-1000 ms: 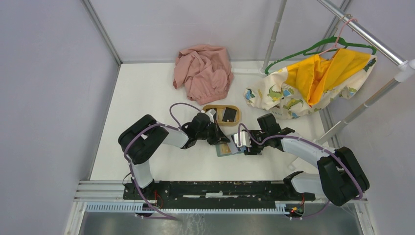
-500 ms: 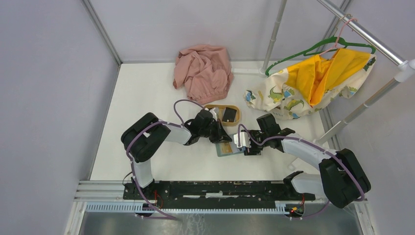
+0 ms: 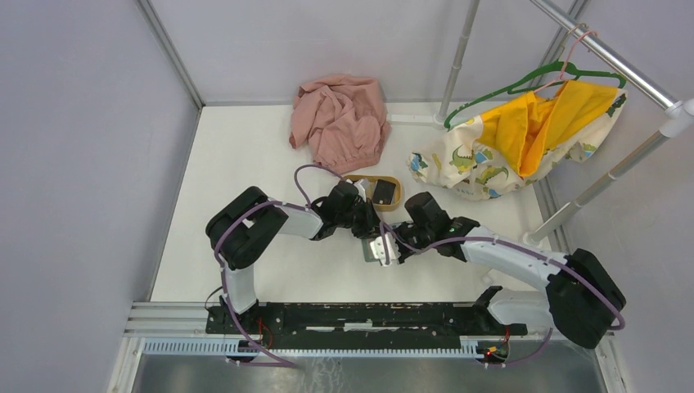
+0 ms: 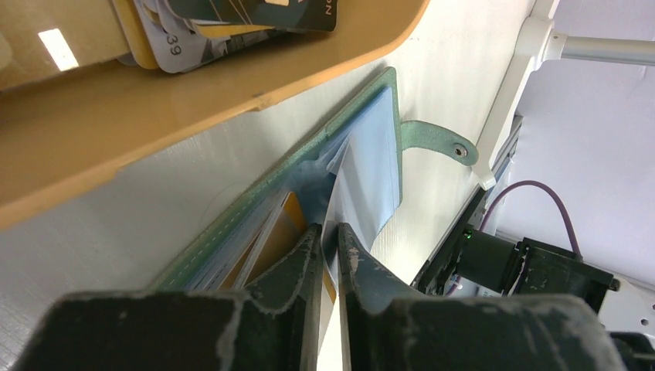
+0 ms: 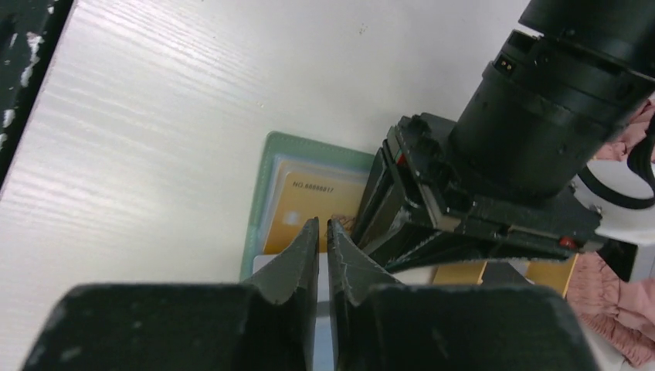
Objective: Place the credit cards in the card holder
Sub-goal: Insert the credit card into the card holder.
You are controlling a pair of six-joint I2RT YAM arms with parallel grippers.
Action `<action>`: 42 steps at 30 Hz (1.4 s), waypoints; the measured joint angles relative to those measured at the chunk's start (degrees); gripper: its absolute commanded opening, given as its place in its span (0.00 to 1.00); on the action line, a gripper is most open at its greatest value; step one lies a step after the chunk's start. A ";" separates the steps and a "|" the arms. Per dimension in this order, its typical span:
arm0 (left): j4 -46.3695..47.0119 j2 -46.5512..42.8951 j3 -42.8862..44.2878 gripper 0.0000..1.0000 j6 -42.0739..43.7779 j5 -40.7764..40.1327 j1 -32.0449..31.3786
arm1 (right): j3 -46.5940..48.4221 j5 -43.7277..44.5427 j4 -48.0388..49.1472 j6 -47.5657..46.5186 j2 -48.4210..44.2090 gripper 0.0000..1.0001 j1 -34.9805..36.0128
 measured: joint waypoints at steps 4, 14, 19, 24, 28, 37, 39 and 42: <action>-0.11 0.00 0.09 0.21 0.04 0.02 0.00 | 2.49 4.52 1.92 1.22 5.20 0.09 3.43; -0.24 0.00 0.22 0.22 0.59 0.15 0.00 | 2.67 17.42 4.87 3.82 11.50 0.09 7.30; -0.17 0.02 0.24 0.25 0.92 0.24 0.00 | 2.67 21.14 5.16 4.07 11.69 0.09 7.30; -0.04 0.00 0.35 0.29 1.46 0.70 -0.02 | 2.64 23.04 5.60 4.04 11.69 0.09 7.39; 0.09 0.02 0.39 0.32 1.49 0.94 0.00 | 2.43 23.63 5.53 4.26 11.65 0.09 7.21; 0.13 0.00 0.55 0.35 1.49 1.29 0.00 | 1.44 24.59 4.28 4.28 11.13 0.09 5.16; 0.15 0.00 0.55 0.35 1.49 1.29 0.00 | 1.33 24.92 3.96 4.39 10.86 0.09 4.55; 0.11 0.00 0.63 0.36 1.51 1.29 0.00 | 1.09 25.16 3.43 4.46 10.36 0.10 3.63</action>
